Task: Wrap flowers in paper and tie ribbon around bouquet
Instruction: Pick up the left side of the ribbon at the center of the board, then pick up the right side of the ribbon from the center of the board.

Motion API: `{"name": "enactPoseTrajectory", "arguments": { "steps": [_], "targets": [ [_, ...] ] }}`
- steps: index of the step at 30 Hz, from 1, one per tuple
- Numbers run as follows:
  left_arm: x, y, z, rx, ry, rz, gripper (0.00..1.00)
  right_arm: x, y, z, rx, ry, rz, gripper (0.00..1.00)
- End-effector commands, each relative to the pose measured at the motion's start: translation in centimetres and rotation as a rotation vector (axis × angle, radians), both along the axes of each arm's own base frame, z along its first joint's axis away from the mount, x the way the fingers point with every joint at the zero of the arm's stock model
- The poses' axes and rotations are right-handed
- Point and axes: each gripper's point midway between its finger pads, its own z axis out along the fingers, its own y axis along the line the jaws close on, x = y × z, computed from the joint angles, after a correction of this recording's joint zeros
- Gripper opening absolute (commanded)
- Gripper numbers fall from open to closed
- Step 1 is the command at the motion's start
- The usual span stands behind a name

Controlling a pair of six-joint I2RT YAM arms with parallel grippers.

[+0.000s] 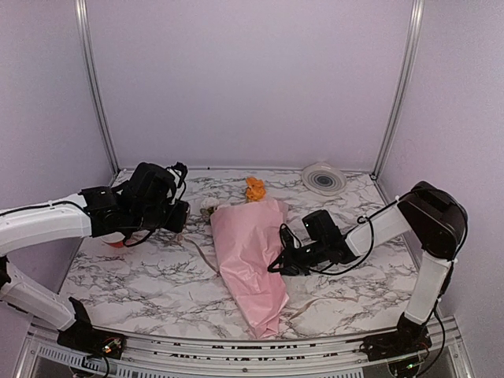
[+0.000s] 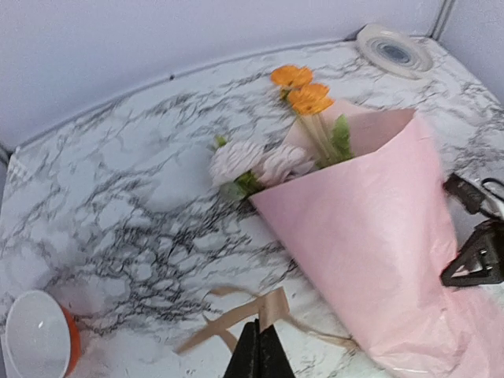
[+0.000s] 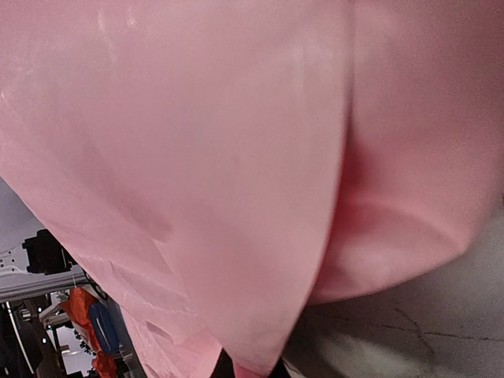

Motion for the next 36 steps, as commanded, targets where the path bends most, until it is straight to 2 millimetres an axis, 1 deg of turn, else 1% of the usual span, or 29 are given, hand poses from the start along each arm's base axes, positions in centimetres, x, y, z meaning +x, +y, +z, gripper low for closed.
{"name": "enactPoseTrajectory", "arguments": {
  "steps": [1, 2, 3, 4, 5, 6, 7, 8, 9, 11, 14, 16, 19, 21, 22, 24, 26, 28, 30, 32, 34, 36],
  "targets": [
    [-0.8, -6.2, 3.8, 0.061, -0.095, -0.234, 0.00, -0.7, -0.7, -1.4, -0.057, 0.043, -0.011, 0.00],
    [-1.0, -7.7, 3.3, 0.044, -0.066, -0.276, 0.00, -0.7, -0.7, -1.5, -0.058, 0.045, -0.010, 0.00],
    [-1.3, -9.2, 2.1, 0.034, -0.022, -0.319, 0.00, -0.8, -0.7, -1.6, -0.060, 0.047, -0.009, 0.00],
    [-1.4, -10.5, -0.2, 0.046, 0.035, -0.352, 0.00, -0.8, -0.7, -1.6, -0.061, 0.048, -0.010, 0.00],
    [-1.8, -11.6, -1.8, 0.046, 0.079, -0.382, 0.00, -0.8, -0.7, -1.6, -0.060, 0.047, -0.009, 0.00],
    [-2.4, -12.6, -3.0, 0.043, 0.118, -0.412, 0.00, -0.8, -0.7, -1.6, -0.060, 0.049, -0.011, 0.00],
    [-2.7, -13.6, -5.2, 0.062, 0.166, -0.427, 0.00, -0.9, -0.8, -1.6, -0.060, 0.050, -0.010, 0.00],
    [-3.1, -14.3, -6.6, 0.069, 0.206, -0.434, 0.00, -0.9, -0.8, -1.5, -0.060, 0.050, -0.010, 0.00],
    [-3.2, -14.7, -7.8, 0.075, 0.243, -0.434, 0.00, -1.0, -0.8, -1.5, -0.060, 0.050, -0.010, 0.00],
    [-3.2, -15.0, -9.6, 0.084, 0.293, -0.416, 0.00, -1.1, -0.9, -1.4, -0.059, 0.050, -0.012, 0.00],
    [-3.3, -15.5, -11.4, 0.091, 0.342, -0.402, 0.00, -1.2, -1.1, -1.2, -0.060, 0.046, -0.016, 0.00],
    [-3.6, -16.2, -12.7, 0.093, 0.390, -0.420, 0.00, -1.1, -1.1, -0.9, -0.060, 0.040, -0.018, 0.00],
    [-4.1, -17.6, -14.1, 0.095, 0.458, -0.457, 0.00, -0.9, -1.3, -0.3, -0.078, 0.013, -0.023, 0.00],
    [-4.2, -17.8, -14.8, 0.112, 0.486, -0.465, 0.00, -0.7, -1.5, 0.2, -0.100, -0.011, -0.026, 0.00],
    [-4.3, -17.9, -14.9, 0.116, 0.486, -0.471, 0.00, -0.6, -1.7, 0.5, -0.108, -0.022, -0.028, 0.01],
    [-4.3, -18.0, -14.8, 0.119, 0.483, -0.481, 0.00, -0.5, -1.9, 1.2, -0.121, -0.043, -0.032, 0.08],
    [-4.3, -17.9, -15.1, 0.131, 0.496, -0.483, 0.00, -0.1, -2.0, 2.3, -0.124, -0.066, -0.035, 0.14],
    [-4.4, -18.0, -15.4, 0.149, 0.514, -0.489, 0.00, 0.1, -2.0, 3.6, -0.126, -0.089, -0.037, 0.19],
    [-4.4, -18.1, -15.4, 0.158, 0.522, -0.498, 0.00, 0.5, -2.4, 5.1, -0.146, -0.128, -0.042, 0.27],
    [-4.4, -18.1, -15.5, 0.165, 0.526, -0.500, 0.00, 0.8, -3.3, 6.3, -0.211, -0.168, -0.044, 0.31],
    [-4.4, -18.1, -15.5, 0.166, 0.527, -0.501, 0.00, 1.1, -5.3, 7.0, -0.332, -0.207, -0.061, 0.33],
    [-4.5, -18.1, -15.5, 0.167, 0.527, -0.504, 0.00, 0.9, -8.0, 7.3, -0.474, -0.233, -0.071, 0.35]
  ]
}}
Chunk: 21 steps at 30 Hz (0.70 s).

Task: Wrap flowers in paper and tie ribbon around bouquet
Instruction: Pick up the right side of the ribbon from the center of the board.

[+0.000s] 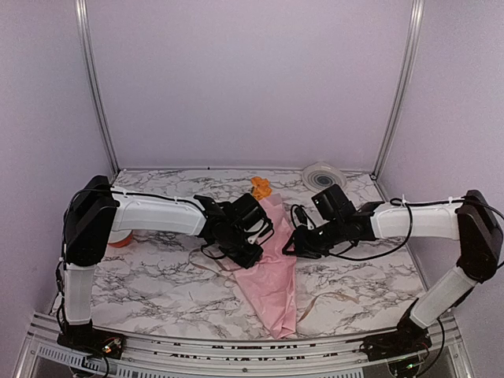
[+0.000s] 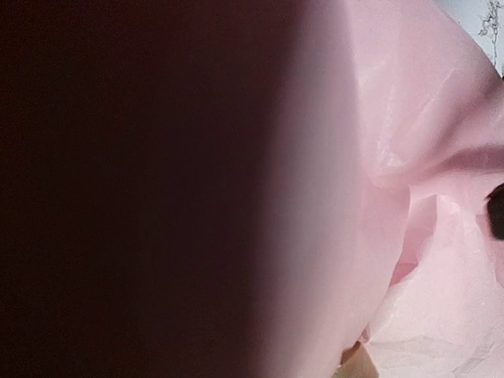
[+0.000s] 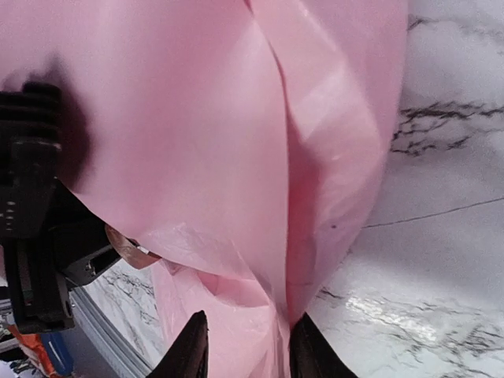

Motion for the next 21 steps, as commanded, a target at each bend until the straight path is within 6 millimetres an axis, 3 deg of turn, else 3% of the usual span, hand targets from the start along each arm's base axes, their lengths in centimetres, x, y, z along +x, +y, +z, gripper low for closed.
{"name": "enactPoseTrajectory", "arguments": {
  "steps": [1, 5, 11, 14, 17, 21],
  "targets": [
    [-1.3, 0.4, -1.1, 0.047, 0.050, -0.038, 0.00, -0.2, -5.8, 1.7, -0.328, -0.083, -0.023, 0.36],
    [-1.3, 0.4, -1.1, 0.049, 0.050, -0.041, 0.00, -1.8, -10.4, 1.4, -0.499, -0.042, -0.065, 0.46],
    [-1.3, 0.4, -1.1, 0.048, 0.051, -0.047, 0.00, -4.8, -13.5, -0.2, -0.604, 0.053, -0.056, 0.53],
    [-1.3, 0.4, -1.2, 0.050, 0.052, -0.048, 0.00, -6.1, -14.4, -1.3, -0.653, 0.120, -0.005, 0.63],
    [-1.3, 0.4, -1.1, 0.049, 0.052, -0.051, 0.00, -7.8, -14.4, -2.9, -0.672, 0.216, 0.057, 0.64],
    [-1.3, 0.4, -1.2, 0.051, 0.053, -0.052, 0.00, -8.4, -13.1, -2.9, -0.604, 0.210, 0.130, 0.66]
  ]
}}
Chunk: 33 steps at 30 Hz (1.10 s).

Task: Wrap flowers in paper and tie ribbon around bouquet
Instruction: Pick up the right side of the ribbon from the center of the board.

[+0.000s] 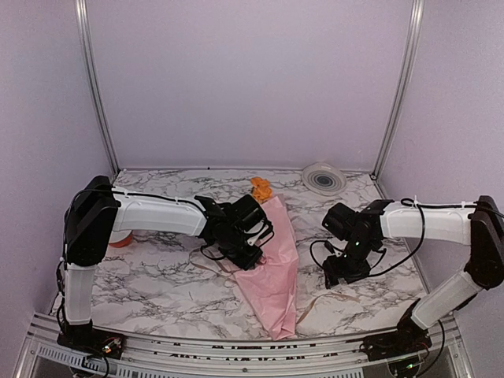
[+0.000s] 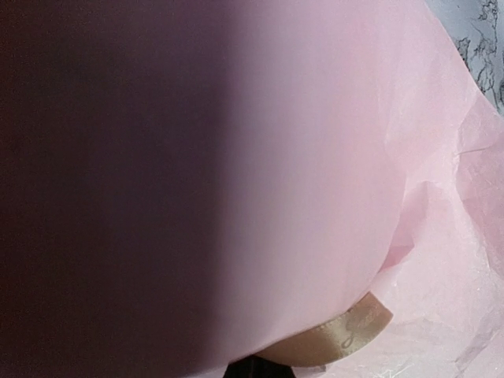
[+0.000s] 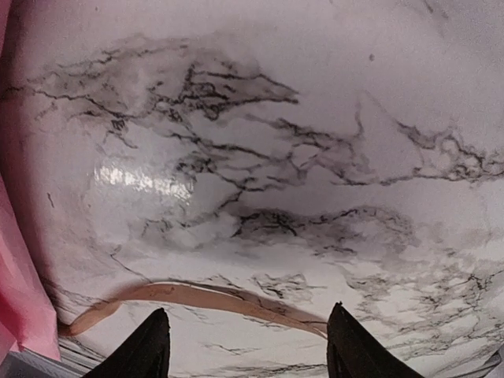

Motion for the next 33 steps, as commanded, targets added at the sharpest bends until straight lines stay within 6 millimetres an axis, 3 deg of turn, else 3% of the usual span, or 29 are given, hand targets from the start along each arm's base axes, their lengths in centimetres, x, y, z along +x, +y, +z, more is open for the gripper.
{"name": "enactPoseTrajectory", "arguments": {
  "steps": [1, 7, 13, 15, 18, 20, 22, 25, 27, 33],
  "targets": [
    [-0.9, 0.1, -0.8, 0.033, 0.035, -0.030, 0.00, -1.4, 0.9, -0.1, 0.058, 0.057, 0.097, 0.67],
    [-0.9, 0.1, -0.7, 0.032, 0.034, -0.032, 0.00, -2.5, 0.4, -2.7, -0.003, 0.150, 0.172, 0.76],
    [-0.9, 0.0, -0.8, 0.032, 0.035, -0.034, 0.00, -2.5, 0.7, -3.3, -0.019, 0.158, 0.198, 0.74],
    [-0.9, 0.0, -0.8, 0.032, 0.036, -0.035, 0.00, -2.5, 0.6, -3.7, -0.029, 0.158, 0.199, 0.62],
    [-0.9, 0.1, -0.8, 0.034, 0.037, -0.033, 0.00, -2.1, 0.4, -3.8, -0.050, 0.139, 0.190, 0.26],
    [-0.9, 0.1, -0.8, 0.033, 0.035, -0.032, 0.00, -1.7, 0.6, -3.3, -0.039, 0.118, 0.187, 0.09],
    [-0.9, 0.1, -0.8, 0.033, 0.036, -0.034, 0.00, -1.2, 0.7, -2.9, -0.038, 0.092, 0.182, 0.00],
    [-0.9, 0.1, -0.9, 0.034, 0.037, -0.035, 0.00, 0.6, -0.3, -2.0, -0.092, 0.018, 0.149, 0.00],
    [-0.9, 0.0, -0.8, 0.033, 0.037, -0.035, 0.00, 2.8, -1.1, -0.8, -0.110, -0.054, 0.093, 0.00],
    [-1.0, 0.1, -0.9, 0.033, 0.037, -0.039, 0.00, 12.2, -4.7, 6.4, -0.046, -0.384, -0.128, 0.00]
  ]
}}
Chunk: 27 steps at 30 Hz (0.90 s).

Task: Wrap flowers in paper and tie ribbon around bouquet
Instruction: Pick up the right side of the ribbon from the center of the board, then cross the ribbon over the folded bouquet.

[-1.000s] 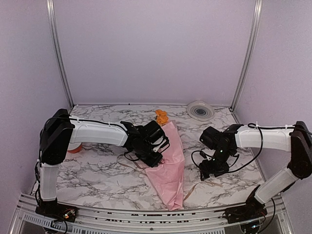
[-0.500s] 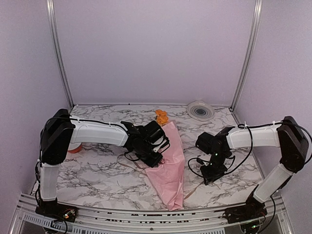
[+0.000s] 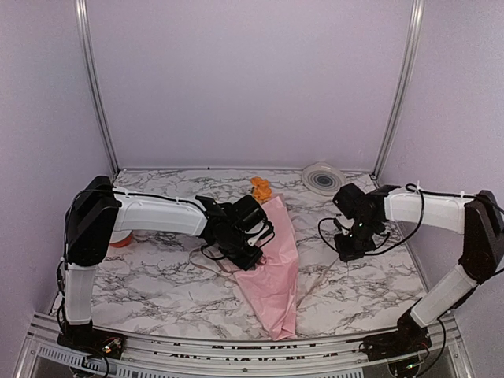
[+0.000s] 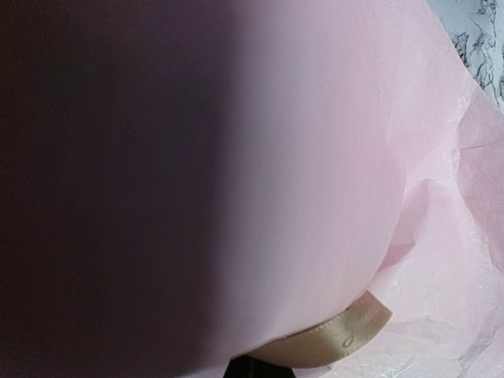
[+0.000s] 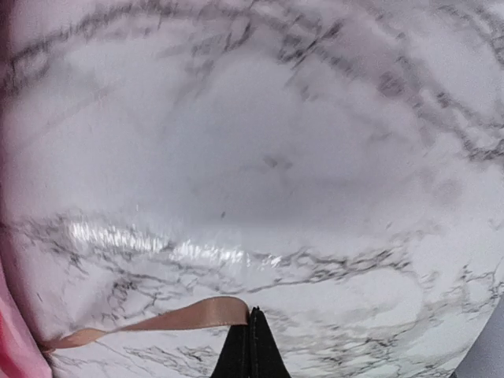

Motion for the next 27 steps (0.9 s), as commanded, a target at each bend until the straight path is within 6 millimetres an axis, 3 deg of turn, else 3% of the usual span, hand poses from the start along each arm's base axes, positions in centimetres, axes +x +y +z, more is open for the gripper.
{"name": "enactPoseTrajectory", "arguments": {
  "steps": [1, 9, 13, 15, 17, 19, 21, 23, 27],
  "targets": [
    [-0.9, 0.1, -0.8, 0.029, 0.037, -0.025, 0.00, 8.3, -2.1, 7.6, 0.051, -0.356, -0.132, 0.00],
    [-0.9, 0.0, -0.8, 0.027, 0.038, -0.025, 0.00, 14.4, -0.2, 18.9, 0.165, -0.666, -0.122, 0.00],
    [-0.9, 0.1, -0.8, 0.029, 0.038, -0.025, 0.00, 14.6, 3.3, 24.1, 0.367, -0.774, -0.034, 0.00],
    [-0.9, 0.0, -0.8, 0.028, 0.038, -0.025, 0.00, 13.3, 6.8, 25.6, 0.488, -0.798, 0.091, 0.00],
    [-0.9, 0.1, -0.9, 0.031, 0.039, -0.025, 0.00, 10.6, 11.2, 26.7, 0.614, -0.805, 0.267, 0.00],
    [-0.9, 0.1, -0.9, 0.030, 0.039, -0.025, 0.00, 6.6, 16.2, 27.4, 0.781, -0.780, 0.464, 0.00],
    [-0.9, 0.1, -0.9, 0.030, 0.039, -0.025, 0.00, 2.7, 19.8, 26.8, 0.954, -0.700, 0.623, 0.00],
    [-0.9, 0.1, -0.9, 0.029, 0.040, -0.025, 0.00, -0.3, 22.0, 25.4, 1.067, -0.603, 0.731, 0.00],
    [-0.9, 0.1, -0.9, 0.028, 0.040, -0.023, 0.00, -3.3, 23.0, 22.3, 1.254, -0.463, 0.751, 0.00]
  ]
}}
